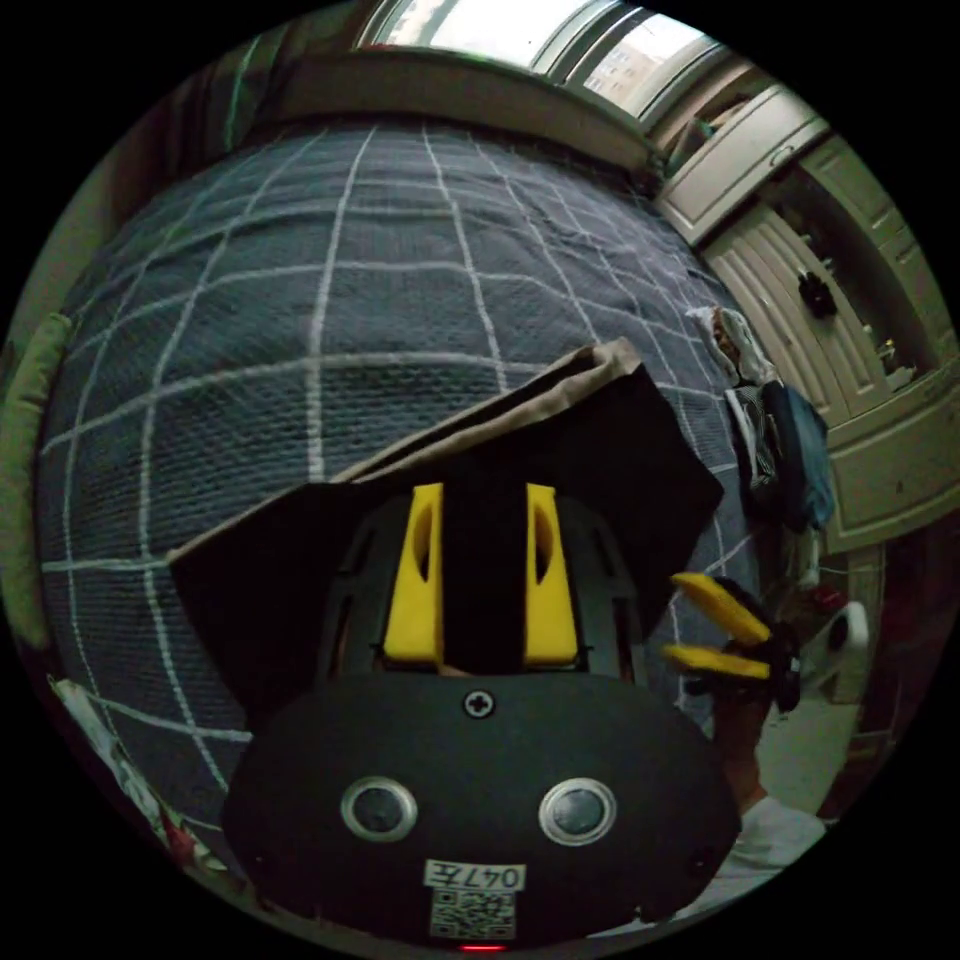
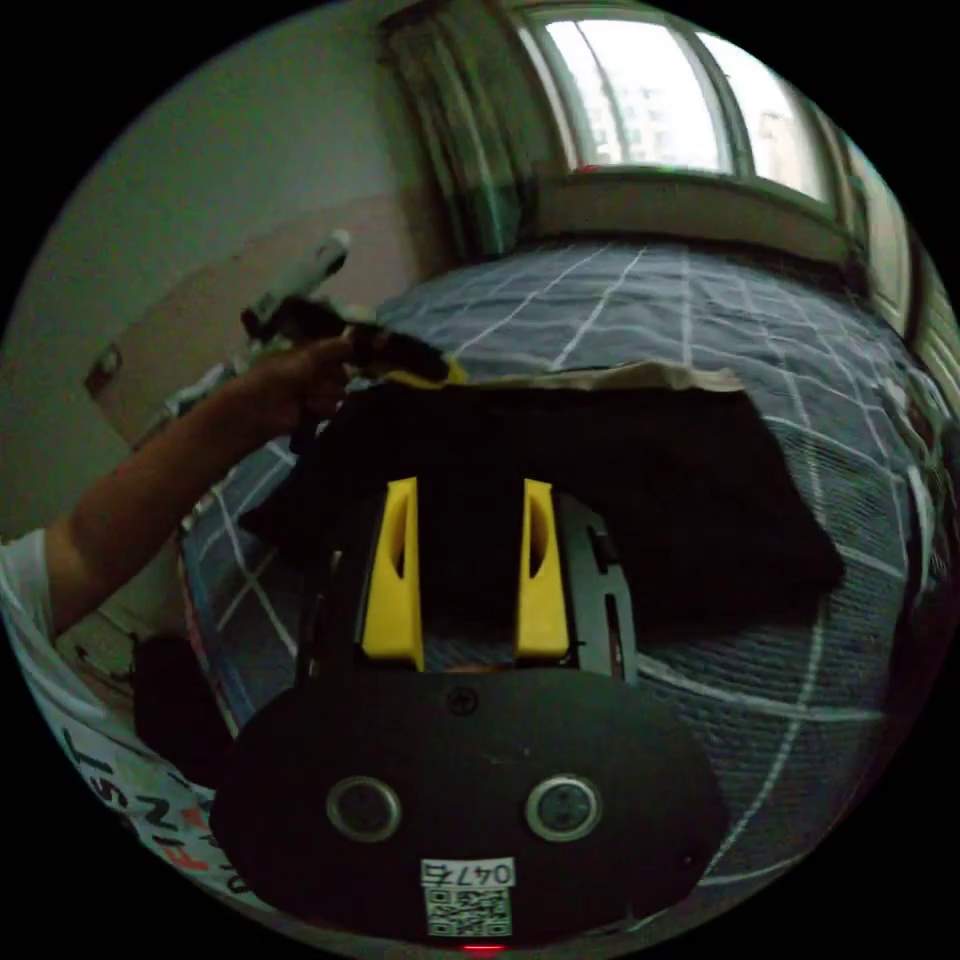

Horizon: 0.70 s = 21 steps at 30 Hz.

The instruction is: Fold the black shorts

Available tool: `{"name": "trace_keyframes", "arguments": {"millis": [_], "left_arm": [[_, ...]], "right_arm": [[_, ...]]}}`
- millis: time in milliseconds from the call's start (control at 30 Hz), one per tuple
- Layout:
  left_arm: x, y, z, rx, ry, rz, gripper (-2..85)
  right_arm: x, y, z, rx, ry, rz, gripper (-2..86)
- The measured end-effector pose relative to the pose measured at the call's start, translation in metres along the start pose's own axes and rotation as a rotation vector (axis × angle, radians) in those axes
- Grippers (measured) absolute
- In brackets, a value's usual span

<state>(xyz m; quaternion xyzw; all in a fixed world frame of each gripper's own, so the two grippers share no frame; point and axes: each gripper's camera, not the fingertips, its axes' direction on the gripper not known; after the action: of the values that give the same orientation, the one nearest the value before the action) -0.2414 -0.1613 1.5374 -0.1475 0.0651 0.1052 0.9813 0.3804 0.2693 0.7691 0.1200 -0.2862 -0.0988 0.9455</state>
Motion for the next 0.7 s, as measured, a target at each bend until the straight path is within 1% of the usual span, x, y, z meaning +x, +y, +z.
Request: {"name": "trace_keyframes", "arguments": {"millis": [33, 100, 167, 233, 300, 400, 533, 567, 633, 700], "left_arm": [[0.012, -0.005, -0.01, 0.048, -0.056, 0.04, 12.3], [0.037, -0.016, -0.018, 0.093, -0.082, 0.119, 13.8], [0.066, -0.03, -0.014, 0.09, -0.049, 0.2, 15.8], [0.107, -0.055, 0.004, 0.079, -0.008, 0.296, 16.5], [0.134, -0.078, 0.022, 0.086, -0.03, 0.351, 16.6], [0.164, -0.121, 0.06, 0.039, 0.005, 0.404, 17.2], [0.194, -0.175, 0.117, -0.059, 0.028, 0.458, 19.9], [0.199, -0.182, 0.123, -0.061, 0.025, 0.477, 20.2], [0.22, -0.204, 0.147, -0.055, -0.003, 0.576, 20.9], [0.235, -0.217, 0.165, -0.059, -0.05, 0.666, 21.8]], "right_arm": [[0.013, 0.005, -0.014, 0.035, 0.037, 0.029, 11.2], [0.07, 0.029, -0.06, 0.108, 0.252, 0.187, 12.4], [0.112, 0.045, -0.078, 0.113, 0.302, 0.307, 13.4], [0.14, 0.053, -0.081, 0.084, 0.326, 0.358, 14.2], [0.158, 0.054, -0.073, 0.05, 0.359, 0.374, 16.9], [0.174, 0.045, -0.054, -0.003, 0.367, 0.414, 21.3], [0.179, 0.036, -0.027, -0.077, 0.333, 0.394, 21.6], [0.172, 0.032, -0.021, -0.104, 0.393, 0.372, 21.2], [0.164, 0.025, -0.013, -0.156, 0.438, 0.328, 20.7], [0.151, 0.013, 0.002, -0.23, 0.517, 0.256, 18.4]]}}
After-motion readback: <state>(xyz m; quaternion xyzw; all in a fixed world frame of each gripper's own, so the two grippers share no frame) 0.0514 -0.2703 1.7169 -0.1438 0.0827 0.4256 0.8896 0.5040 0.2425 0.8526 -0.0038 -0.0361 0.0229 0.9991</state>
